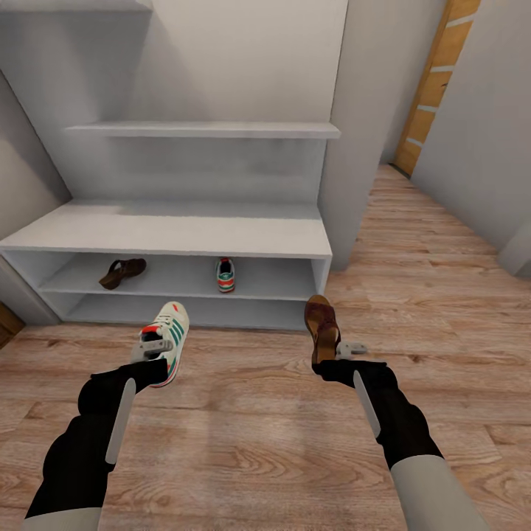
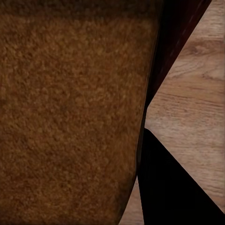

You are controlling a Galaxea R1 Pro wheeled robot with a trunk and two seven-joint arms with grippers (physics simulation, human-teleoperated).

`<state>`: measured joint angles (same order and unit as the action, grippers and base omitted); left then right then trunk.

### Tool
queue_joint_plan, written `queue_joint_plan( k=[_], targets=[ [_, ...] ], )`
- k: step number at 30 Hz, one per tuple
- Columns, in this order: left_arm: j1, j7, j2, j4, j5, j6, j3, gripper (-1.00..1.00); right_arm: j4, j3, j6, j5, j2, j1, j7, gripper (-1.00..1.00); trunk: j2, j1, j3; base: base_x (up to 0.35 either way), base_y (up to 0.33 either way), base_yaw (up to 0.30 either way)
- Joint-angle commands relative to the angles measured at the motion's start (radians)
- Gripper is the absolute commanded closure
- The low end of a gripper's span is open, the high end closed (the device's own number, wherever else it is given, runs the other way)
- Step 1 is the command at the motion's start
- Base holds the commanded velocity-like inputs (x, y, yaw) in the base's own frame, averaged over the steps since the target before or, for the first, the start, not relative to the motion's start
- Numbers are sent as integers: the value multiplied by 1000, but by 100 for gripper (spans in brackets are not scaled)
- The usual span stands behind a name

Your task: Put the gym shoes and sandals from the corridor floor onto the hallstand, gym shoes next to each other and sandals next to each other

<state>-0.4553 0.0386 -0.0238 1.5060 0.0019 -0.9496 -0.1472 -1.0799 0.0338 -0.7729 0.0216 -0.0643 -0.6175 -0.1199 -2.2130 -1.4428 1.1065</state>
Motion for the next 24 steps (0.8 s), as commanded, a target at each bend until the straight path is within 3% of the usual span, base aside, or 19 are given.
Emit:
queue_joint_plan(
  k=[1,19,24],
  targets=[
    [1,0,0,0,0,-1,0,100,0,0,0,-3,0,0,3,100,0,0,0,-2,0,0],
    [12,0,0,-1,-1,0,4,100,-1,11,-1,-5,6,0,11,100,0,0,0,0,0,0],
    [27,2,0,0,-1,0,42,100,-2,86,-2,-6,84,0,11,100,0,0,0,0,0,0]
  ],
)
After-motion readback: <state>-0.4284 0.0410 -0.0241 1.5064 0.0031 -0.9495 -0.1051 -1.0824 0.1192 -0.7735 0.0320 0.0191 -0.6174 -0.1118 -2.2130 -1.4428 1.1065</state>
